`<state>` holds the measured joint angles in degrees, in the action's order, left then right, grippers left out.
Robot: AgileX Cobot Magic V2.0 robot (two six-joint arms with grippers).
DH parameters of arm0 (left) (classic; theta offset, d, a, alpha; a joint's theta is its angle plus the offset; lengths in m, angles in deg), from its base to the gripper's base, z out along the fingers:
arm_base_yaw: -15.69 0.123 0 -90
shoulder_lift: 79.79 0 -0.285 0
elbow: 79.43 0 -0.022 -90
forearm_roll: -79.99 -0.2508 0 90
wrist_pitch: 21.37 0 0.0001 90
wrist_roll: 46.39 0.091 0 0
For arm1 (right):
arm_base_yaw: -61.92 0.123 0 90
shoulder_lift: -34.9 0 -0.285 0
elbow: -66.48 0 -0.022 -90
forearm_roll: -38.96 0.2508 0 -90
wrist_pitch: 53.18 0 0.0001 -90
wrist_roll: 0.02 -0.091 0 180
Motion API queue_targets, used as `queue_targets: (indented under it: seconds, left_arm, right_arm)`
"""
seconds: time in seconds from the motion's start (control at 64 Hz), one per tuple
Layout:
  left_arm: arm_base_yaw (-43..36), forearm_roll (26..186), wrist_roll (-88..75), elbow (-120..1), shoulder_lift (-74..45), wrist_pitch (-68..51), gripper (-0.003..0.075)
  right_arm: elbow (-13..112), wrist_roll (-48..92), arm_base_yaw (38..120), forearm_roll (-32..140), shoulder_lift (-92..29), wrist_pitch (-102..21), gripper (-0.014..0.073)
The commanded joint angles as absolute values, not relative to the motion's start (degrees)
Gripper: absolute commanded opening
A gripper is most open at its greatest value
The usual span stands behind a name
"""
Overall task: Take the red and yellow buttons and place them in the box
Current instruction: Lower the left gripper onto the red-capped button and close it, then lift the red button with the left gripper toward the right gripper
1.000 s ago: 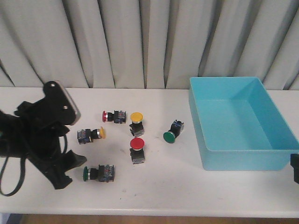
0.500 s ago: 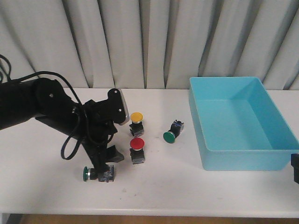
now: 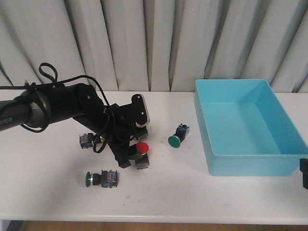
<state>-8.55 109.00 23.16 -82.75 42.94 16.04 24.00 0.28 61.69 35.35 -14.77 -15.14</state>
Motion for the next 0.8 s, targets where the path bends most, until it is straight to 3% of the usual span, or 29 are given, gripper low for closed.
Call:
queue_targets:
  seconds: [0.0, 0.609, 0.781]
  left_arm:
    - [-8.9, 111.2, 23.2, -85.5, 42.3, 14.5, 0.0520]
    - [-8.9, 120.8, 29.9, -85.8, 46.6, 11.1, 0.0422]
    - [-8.9, 120.8, 31.8, -85.8, 46.6, 12.8, 0.0359]
  right_arm:
    - [25.8, 0.8, 61.5, 35.1, -15.1, -18.5, 0.0541]
    - [25.8, 1.5, 61.5, 35.0, -15.1, -18.4, 0.0541]
    - [25.8, 1.6, 61.5, 35.0, -15.1, -18.0, 0.0541]
